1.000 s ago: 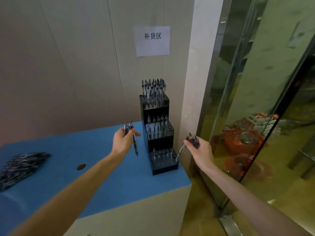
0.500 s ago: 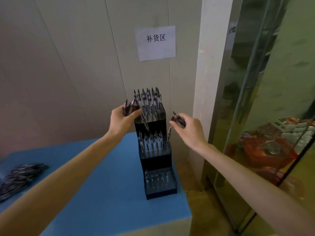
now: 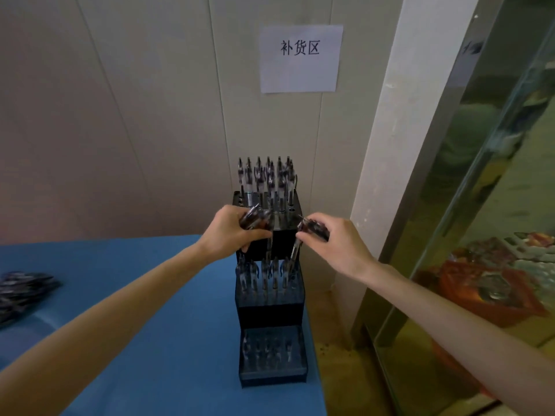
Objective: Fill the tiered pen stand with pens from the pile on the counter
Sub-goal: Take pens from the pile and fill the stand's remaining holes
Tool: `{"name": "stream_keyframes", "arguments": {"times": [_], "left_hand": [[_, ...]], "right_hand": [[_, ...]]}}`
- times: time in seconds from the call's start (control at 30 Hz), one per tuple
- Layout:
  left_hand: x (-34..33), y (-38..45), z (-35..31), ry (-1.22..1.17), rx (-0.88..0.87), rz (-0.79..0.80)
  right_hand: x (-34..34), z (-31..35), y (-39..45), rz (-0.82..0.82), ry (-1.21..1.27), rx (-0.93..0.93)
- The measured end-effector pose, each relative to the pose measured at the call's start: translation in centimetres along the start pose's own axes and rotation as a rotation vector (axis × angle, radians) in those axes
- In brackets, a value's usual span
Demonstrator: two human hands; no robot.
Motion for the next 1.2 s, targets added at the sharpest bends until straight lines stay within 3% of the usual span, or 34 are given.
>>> {"name": "stream_keyframes", "arguments": {"times": [0.43,0.67,0.87,1.2], "left_hand": [[-0.4,-0.5,0.7,-0.009,0.024,-0.034],[-1.3,-1.1,0.8,-0.039,-0.008,-0.002],[-1.6,-0.6,0.9,0.094,-0.02,0.05],[-1.8,0.2,0.8,0.154,0.005,0.115]], "right_hand": [[0.4,0.6,0.6,0.161,-0.021,0.134],[0.5,0.1,1.0,0.165,0.035,0.135],[0.1,0.1,0.4,0.135,0.066,0.159],[-1.4,0.0,-0.1,0.115,-0.059,0.186]]}}
Point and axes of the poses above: each hand's wrist, its own y-axis towards the middle knuckle, its own x-axis out of the back of the hand, z = x × y, the point moved 10 cm from there along y, towards the middle knuckle, and after that the axes turned 1 degree about z, right-handed, at the moved point
